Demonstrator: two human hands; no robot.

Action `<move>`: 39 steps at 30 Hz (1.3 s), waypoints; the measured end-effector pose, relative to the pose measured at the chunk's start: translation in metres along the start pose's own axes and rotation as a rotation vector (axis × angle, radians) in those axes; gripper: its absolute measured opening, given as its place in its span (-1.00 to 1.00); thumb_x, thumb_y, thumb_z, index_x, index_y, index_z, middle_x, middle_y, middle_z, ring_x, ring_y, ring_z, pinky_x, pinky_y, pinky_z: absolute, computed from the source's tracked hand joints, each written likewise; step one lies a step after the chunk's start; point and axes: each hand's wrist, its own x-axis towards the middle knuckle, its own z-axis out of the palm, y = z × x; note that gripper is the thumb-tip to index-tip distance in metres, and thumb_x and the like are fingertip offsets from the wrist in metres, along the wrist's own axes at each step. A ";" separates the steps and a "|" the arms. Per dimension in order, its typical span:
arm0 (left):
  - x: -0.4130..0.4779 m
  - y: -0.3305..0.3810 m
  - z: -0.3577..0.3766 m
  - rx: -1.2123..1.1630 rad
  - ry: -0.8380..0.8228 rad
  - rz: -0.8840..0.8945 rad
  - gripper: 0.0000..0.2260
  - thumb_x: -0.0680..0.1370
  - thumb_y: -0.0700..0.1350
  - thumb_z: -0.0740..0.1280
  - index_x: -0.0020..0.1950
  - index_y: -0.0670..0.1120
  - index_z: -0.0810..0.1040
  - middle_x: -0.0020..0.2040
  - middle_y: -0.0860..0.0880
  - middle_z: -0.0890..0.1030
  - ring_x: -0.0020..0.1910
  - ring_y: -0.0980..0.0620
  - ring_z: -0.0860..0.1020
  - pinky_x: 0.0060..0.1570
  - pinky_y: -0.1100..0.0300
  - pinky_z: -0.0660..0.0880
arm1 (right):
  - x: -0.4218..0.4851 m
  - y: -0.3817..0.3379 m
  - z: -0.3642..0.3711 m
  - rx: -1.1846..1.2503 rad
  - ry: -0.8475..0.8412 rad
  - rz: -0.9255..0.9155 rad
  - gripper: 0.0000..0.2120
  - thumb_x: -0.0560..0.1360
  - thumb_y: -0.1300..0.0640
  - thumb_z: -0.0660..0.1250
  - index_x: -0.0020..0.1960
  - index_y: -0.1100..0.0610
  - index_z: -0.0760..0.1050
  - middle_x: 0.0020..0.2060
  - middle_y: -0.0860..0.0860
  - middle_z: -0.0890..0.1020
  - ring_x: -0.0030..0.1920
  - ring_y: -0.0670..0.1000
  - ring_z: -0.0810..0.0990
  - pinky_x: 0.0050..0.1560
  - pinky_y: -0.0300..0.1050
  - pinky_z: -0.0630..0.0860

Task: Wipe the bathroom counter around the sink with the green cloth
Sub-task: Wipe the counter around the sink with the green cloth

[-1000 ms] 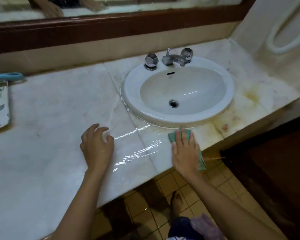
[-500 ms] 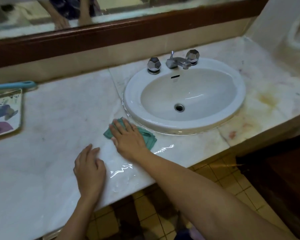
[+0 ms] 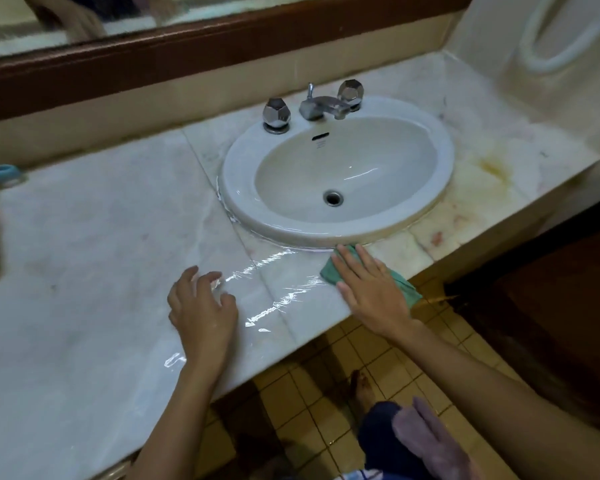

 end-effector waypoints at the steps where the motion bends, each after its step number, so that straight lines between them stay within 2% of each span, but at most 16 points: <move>1: -0.001 0.012 0.009 -0.025 -0.032 0.053 -0.66 0.43 -0.12 0.26 0.20 -0.04 0.55 0.41 -0.06 0.38 0.42 -0.12 0.24 0.35 -0.14 0.25 | -0.004 0.014 -0.003 -0.001 0.003 0.030 -0.46 0.62 -0.13 -0.17 0.58 -0.06 -0.12 0.56 -0.13 -0.07 0.56 -0.03 -0.17 0.51 0.03 -0.03; 8: -0.016 0.110 0.093 -0.128 -0.193 0.335 -0.67 0.42 -0.12 0.25 0.17 -0.04 0.57 0.32 0.00 0.46 0.31 -0.03 0.38 0.27 0.17 0.27 | -0.006 0.114 -0.016 0.071 0.069 0.241 -0.40 0.59 -0.17 -0.27 0.58 -0.01 -0.05 0.56 -0.09 -0.06 0.56 0.00 -0.16 0.53 0.07 -0.04; 11: -0.012 0.162 0.133 -0.125 -0.212 0.394 -0.67 0.44 -0.13 0.24 0.17 -0.05 0.58 0.31 0.01 0.47 0.32 0.02 0.39 0.31 0.15 0.30 | 0.005 0.150 -0.023 0.087 0.103 0.264 -0.41 0.60 -0.16 -0.22 0.57 0.03 0.03 0.57 -0.03 0.02 0.56 0.05 -0.07 0.52 0.09 0.02; 15: 0.008 0.227 0.184 -0.053 -0.242 0.455 -0.67 0.44 -0.12 0.23 0.18 -0.08 0.58 0.28 -0.03 0.51 0.29 -0.02 0.43 0.29 0.15 0.29 | 0.011 0.186 -0.021 0.058 0.189 0.154 -0.48 0.62 -0.08 -0.06 0.52 0.09 0.22 0.51 0.03 0.26 0.52 0.11 0.19 0.45 0.09 0.24; 17: 0.019 0.255 0.208 -0.023 -0.245 0.459 -0.65 0.43 -0.12 0.23 0.18 -0.09 0.58 0.26 -0.04 0.53 0.28 -0.04 0.44 0.25 0.16 0.30 | 0.014 0.210 -0.021 0.100 0.245 0.061 -0.53 0.62 -0.02 -0.02 0.47 0.08 0.32 0.47 0.00 0.34 0.49 0.07 0.26 0.42 0.05 0.24; 20: 0.031 0.293 0.240 -0.002 -0.262 0.409 -0.66 0.45 -0.12 0.23 0.20 -0.08 0.57 0.27 -0.01 0.52 0.29 -0.01 0.44 0.24 0.11 0.36 | 0.016 0.245 -0.028 0.440 0.327 0.116 -0.56 0.63 0.01 -0.02 0.44 0.05 0.36 0.42 -0.07 0.39 0.47 -0.07 0.27 0.45 -0.20 0.11; 21: 0.034 0.305 0.250 0.001 -0.268 0.399 -0.68 0.48 -0.14 0.24 0.22 -0.07 0.56 0.28 0.00 0.51 0.29 -0.01 0.44 0.24 0.08 0.39 | 0.015 0.256 -0.036 0.616 0.336 0.209 -0.58 0.64 0.01 -0.02 0.42 0.03 0.38 0.35 -0.07 0.46 0.38 -0.09 0.38 0.38 -0.33 0.19; 22: 0.038 0.315 0.261 0.009 -0.273 0.392 -0.69 0.50 -0.15 0.25 0.23 -0.07 0.55 0.29 0.00 0.51 0.28 -0.02 0.44 0.24 0.04 0.41 | 0.016 0.266 -0.047 0.791 0.353 0.331 -0.63 0.65 0.02 0.01 0.36 0.03 0.44 0.18 -0.04 0.56 0.18 -0.09 0.52 0.17 -0.44 0.34; 24: 0.047 0.333 0.279 0.038 -0.286 0.377 -0.70 0.54 -0.15 0.25 0.27 -0.06 0.53 0.31 -0.01 0.49 0.28 -0.05 0.45 0.24 0.01 0.40 | 0.018 0.291 -0.072 1.098 0.381 0.562 -0.73 0.66 0.08 0.05 0.05 0.09 0.52 -0.23 -0.01 0.51 -0.28 -0.06 0.47 -0.32 -0.36 0.39; 25: 0.050 0.340 0.286 0.057 -0.293 0.364 -0.69 0.55 -0.13 0.24 0.30 -0.06 0.51 0.33 -0.01 0.49 0.28 -0.06 0.44 0.24 0.00 0.39 | 0.020 0.306 -0.085 1.215 0.416 0.627 -0.73 0.66 0.12 0.06 -0.09 0.12 0.48 -0.31 0.01 0.44 -0.34 -0.05 0.40 -0.38 -0.29 0.35; 28: 0.058 0.355 0.304 0.124 -0.327 0.314 -0.66 0.60 -0.06 0.18 0.36 -0.04 0.45 0.39 -0.02 0.44 0.31 -0.08 0.43 0.25 -0.01 0.37 | 0.029 0.348 -0.121 1.402 0.572 0.692 -0.70 0.66 0.15 0.06 -0.22 0.10 0.39 -0.35 -0.01 0.42 -0.41 -0.11 0.39 -0.42 -0.28 0.35; 31: 0.060 0.359 0.314 0.188 -0.382 0.222 -0.65 0.61 0.02 0.09 0.38 0.01 0.41 0.40 0.00 0.42 0.25 -0.07 0.47 0.16 0.01 0.39 | 0.052 0.394 -0.141 1.266 0.748 0.686 -0.70 0.67 0.11 0.05 -0.20 0.08 0.40 -0.35 -0.04 0.41 -0.39 -0.10 0.38 -0.32 -0.16 0.34; 33: 0.058 0.360 0.317 0.234 -0.385 0.194 -0.71 0.61 0.03 0.05 0.22 0.02 0.46 0.29 -0.01 0.50 0.11 -0.08 0.51 0.01 0.04 0.42 | 0.078 0.430 -0.143 0.993 0.716 0.660 -0.69 0.68 0.03 -0.01 0.14 0.09 0.48 -0.12 0.02 0.52 -0.16 -0.02 0.48 -0.11 -0.07 0.38; 34: 0.058 0.360 0.318 0.262 -0.367 0.207 -0.78 0.61 0.02 0.04 0.04 0.01 0.44 0.16 -0.03 0.55 -0.02 -0.08 0.51 -0.11 0.07 0.40 | 0.093 0.449 -0.140 0.816 0.621 0.655 -0.63 0.67 -0.02 -0.04 0.36 0.04 0.38 0.14 0.07 0.52 0.10 0.06 0.49 0.09 0.02 0.38; 36: 0.057 0.361 0.319 0.287 -0.331 0.225 -0.85 0.60 0.00 0.03 -0.15 0.04 0.27 -0.08 -0.06 0.56 -0.21 -0.06 0.43 -0.30 0.10 0.27 | 0.119 0.487 -0.124 0.412 0.338 0.624 -0.52 0.65 -0.11 -0.13 0.55 -0.05 0.06 0.53 0.03 0.18 0.50 0.17 0.11 0.41 0.23 0.09; 39: 0.059 0.360 0.319 0.286 -0.315 0.236 -0.84 0.60 -0.01 0.06 -0.09 0.00 0.38 -0.12 -0.03 0.54 -0.22 -0.05 0.42 -0.32 0.11 0.24 | 0.144 0.524 -0.100 0.134 0.071 0.572 -0.46 0.63 -0.18 -0.21 0.57 -0.08 -0.13 0.58 0.01 -0.07 0.55 0.15 -0.15 0.48 0.23 -0.09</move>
